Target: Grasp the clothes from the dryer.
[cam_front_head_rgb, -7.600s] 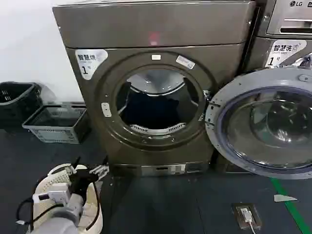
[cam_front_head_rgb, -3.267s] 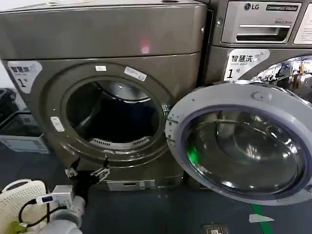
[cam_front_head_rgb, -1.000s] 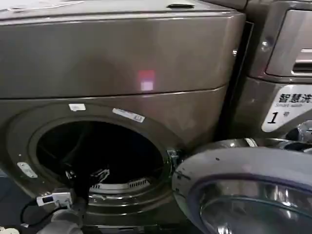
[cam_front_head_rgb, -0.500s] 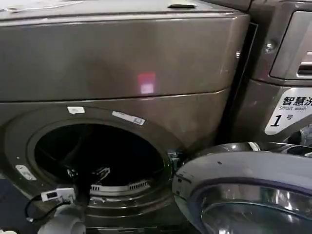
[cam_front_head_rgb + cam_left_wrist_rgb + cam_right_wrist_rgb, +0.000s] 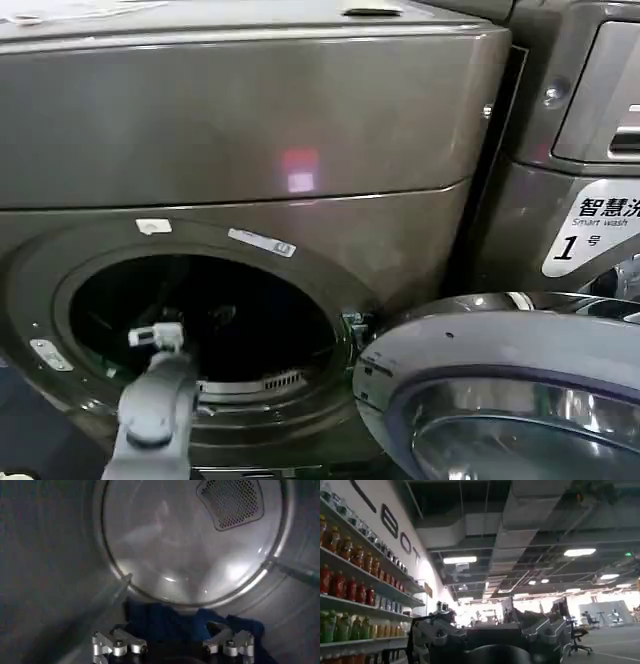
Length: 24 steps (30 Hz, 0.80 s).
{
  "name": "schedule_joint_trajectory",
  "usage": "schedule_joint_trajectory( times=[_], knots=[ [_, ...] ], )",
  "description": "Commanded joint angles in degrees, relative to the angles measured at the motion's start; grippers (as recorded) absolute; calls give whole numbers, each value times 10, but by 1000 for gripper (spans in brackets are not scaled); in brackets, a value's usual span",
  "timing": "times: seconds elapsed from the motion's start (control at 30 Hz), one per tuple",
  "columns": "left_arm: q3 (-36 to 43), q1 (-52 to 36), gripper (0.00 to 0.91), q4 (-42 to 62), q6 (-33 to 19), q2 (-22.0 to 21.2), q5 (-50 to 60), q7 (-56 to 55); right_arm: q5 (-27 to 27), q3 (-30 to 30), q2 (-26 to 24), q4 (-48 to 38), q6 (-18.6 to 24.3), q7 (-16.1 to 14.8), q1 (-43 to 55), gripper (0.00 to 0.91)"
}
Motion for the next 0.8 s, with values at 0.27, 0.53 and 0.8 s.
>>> schedule_joint_trajectory(
  times=[0.27,0.53,0.8],
  knots=[
    [-13,-184,907,246,-321,0,646,243,-13,-3,-2,-9,10,-4,-6,907],
    [-18,-207,907,238,-389,19,683,569,-21,-12,-1,-12,12,-5,4,907],
    [-12,-230,907,256,-448,16,686,647,-26,-16,-5,-19,14,-5,7,907]
  ],
)
